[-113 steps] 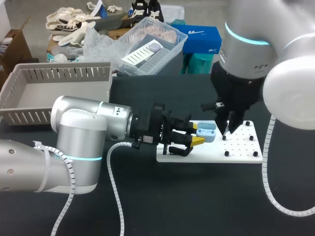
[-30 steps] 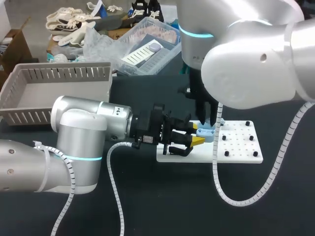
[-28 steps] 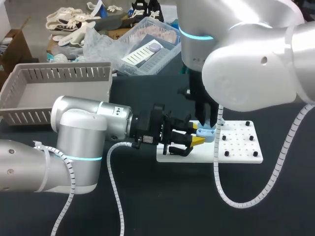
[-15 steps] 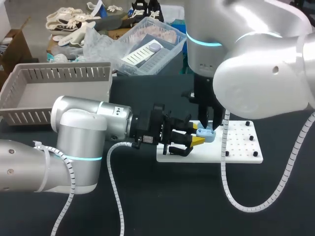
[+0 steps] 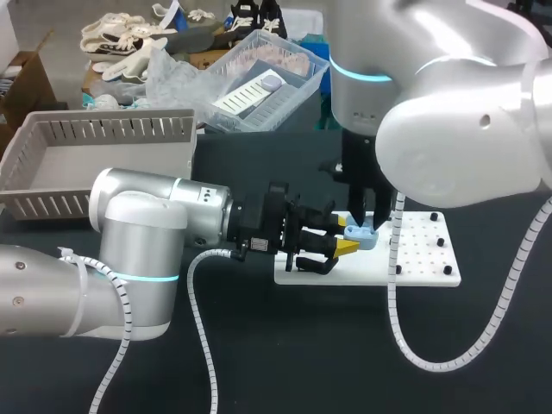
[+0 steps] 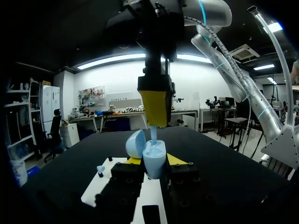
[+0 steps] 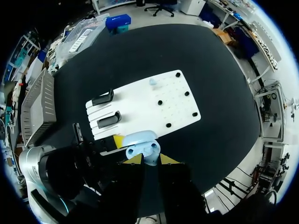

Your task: Pick up each earbud case from the left stands, insert the matching earbuds, close the lid, and place the case in the box.

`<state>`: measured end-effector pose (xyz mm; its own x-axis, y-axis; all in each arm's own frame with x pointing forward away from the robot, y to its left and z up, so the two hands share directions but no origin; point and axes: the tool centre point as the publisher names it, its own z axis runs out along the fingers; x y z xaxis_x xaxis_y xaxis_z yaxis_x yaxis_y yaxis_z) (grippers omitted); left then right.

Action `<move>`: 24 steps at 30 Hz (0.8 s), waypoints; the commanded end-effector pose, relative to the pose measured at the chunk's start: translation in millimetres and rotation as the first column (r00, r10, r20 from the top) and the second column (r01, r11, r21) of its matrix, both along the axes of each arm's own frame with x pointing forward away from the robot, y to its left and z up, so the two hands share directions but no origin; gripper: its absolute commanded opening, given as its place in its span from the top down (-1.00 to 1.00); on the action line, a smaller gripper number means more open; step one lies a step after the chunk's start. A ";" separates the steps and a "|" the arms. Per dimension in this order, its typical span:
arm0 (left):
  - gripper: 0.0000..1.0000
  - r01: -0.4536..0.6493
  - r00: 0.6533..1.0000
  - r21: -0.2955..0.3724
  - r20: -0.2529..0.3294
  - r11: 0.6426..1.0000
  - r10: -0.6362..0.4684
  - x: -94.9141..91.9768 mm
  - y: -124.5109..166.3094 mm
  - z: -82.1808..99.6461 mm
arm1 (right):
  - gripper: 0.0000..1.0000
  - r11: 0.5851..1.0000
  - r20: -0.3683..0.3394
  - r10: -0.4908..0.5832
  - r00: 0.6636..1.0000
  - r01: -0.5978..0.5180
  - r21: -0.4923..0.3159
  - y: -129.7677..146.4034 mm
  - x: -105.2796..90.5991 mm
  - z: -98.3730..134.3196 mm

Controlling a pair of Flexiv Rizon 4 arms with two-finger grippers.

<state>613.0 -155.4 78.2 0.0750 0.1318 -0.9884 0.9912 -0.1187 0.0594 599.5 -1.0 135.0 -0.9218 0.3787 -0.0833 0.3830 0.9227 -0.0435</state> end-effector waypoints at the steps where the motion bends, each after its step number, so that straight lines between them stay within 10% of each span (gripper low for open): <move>1: 1.00 -0.003 1.000 -0.001 0.001 1.000 0.003 -0.5 0.1 -0.3 | 1.00 1.000 -0.004 0.000 1.000 0.000 0.003 0.1 0.9 -3.0; 24: 1.00 -0.003 1.000 -0.001 0.001 1.000 0.003 -0.5 0.1 -0.3 | 1.00 1.000 -0.022 -0.009 1.000 0.009 0.001 -3.0 1.6 -11.5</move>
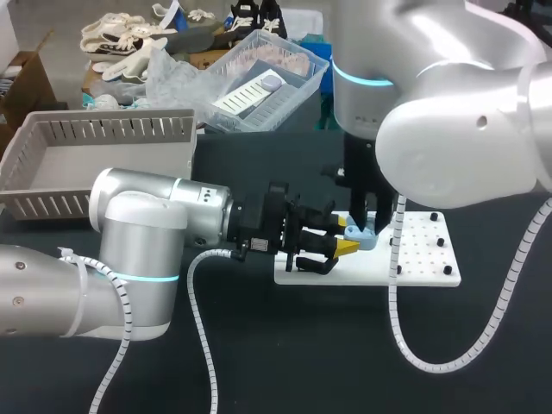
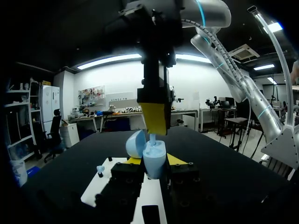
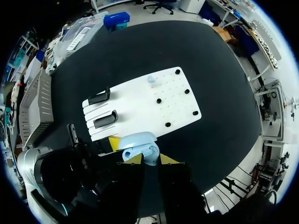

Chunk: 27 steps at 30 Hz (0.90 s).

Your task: Pick up each earbud case from the left stands, insert the matching earbuds, close the lid, and place the case in the box.

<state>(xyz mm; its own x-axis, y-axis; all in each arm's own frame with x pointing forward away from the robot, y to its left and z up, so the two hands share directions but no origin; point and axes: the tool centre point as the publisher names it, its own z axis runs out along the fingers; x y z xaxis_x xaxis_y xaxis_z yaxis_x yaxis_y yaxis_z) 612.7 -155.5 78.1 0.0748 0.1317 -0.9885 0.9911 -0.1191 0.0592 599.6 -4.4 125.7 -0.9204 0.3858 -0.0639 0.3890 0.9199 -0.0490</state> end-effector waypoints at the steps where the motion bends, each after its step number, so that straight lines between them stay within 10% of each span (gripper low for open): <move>1: 1.00 -0.003 1.000 -0.001 0.001 1.000 0.003 -0.1 0.2 -0.3 | 1.00 1.000 -0.002 -0.002 1.000 0.002 -0.001 0.5 1.8 -2.6; 4: 1.00 -0.003 1.000 -0.001 0.001 1.000 0.003 -0.1 0.2 -0.3 | 1.00 1.000 -0.004 -0.004 1.000 0.004 -0.001 0.6 2.8 -3.6; 7: 1.00 -0.003 1.000 -0.001 0.001 1.000 0.003 -0.1 0.2 -0.3 | 0.22 1.000 -0.010 -0.003 1.000 0.003 0.002 0.8 3.9 -5.3; 27: 1.00 -0.003 1.000 -0.001 0.001 1.000 0.003 -0.1 0.2 -0.3 | -0.24 0.993 0.176 -0.070 0.982 0.051 0.109 -37.0 -10.2 29.7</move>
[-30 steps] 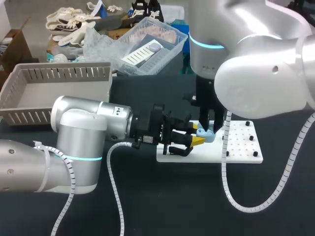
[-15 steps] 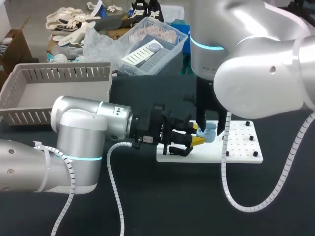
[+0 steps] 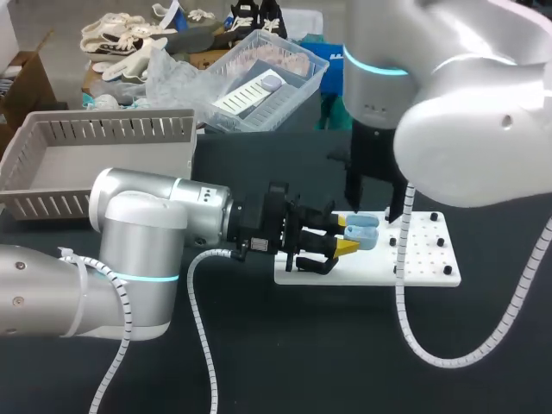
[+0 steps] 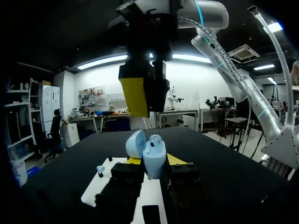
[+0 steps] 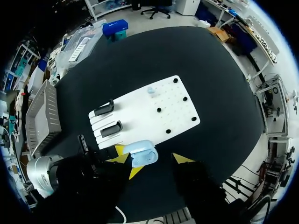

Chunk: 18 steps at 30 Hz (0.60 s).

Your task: Pick up each earbud case from the left stands, insert the matching earbuds, close the lid, and place the case in the box.

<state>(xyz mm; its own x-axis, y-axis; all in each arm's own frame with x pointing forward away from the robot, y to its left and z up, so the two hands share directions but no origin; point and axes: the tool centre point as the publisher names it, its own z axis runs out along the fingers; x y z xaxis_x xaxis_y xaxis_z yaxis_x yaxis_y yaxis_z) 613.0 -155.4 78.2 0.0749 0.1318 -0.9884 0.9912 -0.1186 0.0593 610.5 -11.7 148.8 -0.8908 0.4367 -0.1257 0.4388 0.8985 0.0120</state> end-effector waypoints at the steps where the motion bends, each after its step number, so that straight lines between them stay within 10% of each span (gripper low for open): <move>1: 1.00 -0.003 1.000 -0.001 0.001 1.000 0.003 -0.5 0.1 -0.3 | -0.26 0.996 0.115 -0.018 0.993 0.009 0.084 -33.6 -22.0 8.5; 18: 1.00 -0.003 1.000 -0.001 0.001 1.000 0.003 -0.5 0.1 -0.3 | -0.47 0.987 0.178 -0.065 0.982 0.036 0.158 -92.1 2.3 -13.9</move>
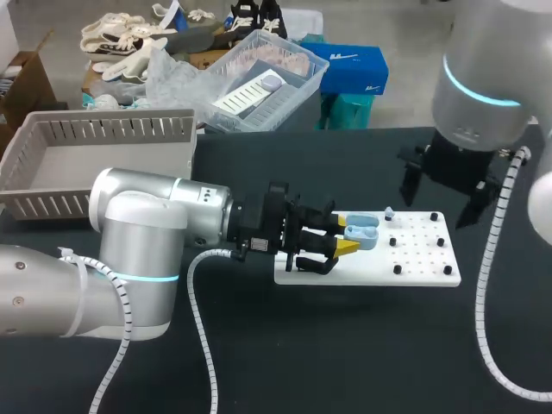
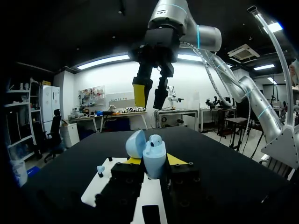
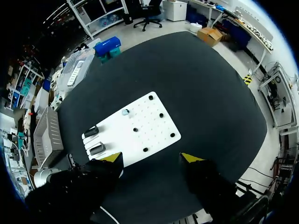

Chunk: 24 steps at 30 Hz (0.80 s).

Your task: Pick up each earbud case from the left stands, insert the matching earbuds, close the lid, and place the case in the box.

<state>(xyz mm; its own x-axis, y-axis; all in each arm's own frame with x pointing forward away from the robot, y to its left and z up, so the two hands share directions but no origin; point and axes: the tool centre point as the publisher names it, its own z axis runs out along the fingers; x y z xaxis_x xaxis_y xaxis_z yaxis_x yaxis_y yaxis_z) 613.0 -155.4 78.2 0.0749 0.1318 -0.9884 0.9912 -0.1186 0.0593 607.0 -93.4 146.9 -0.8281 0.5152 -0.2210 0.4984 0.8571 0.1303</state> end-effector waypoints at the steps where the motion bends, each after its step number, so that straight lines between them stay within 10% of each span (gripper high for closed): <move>1: 1.00 -0.003 1.000 -0.001 0.001 1.000 0.003 -0.5 0.1 -0.3 | -0.47 0.995 0.041 0.037 0.998 -0.041 0.092 -12.2 8.8 -15.0; 24: 1.00 -0.093 0.996 0.026 0.007 0.995 0.093 6.7 29.4 -9.8 | -0.22 0.980 -0.018 0.185 0.982 -0.184 0.077 -3.5 67.3 -50.2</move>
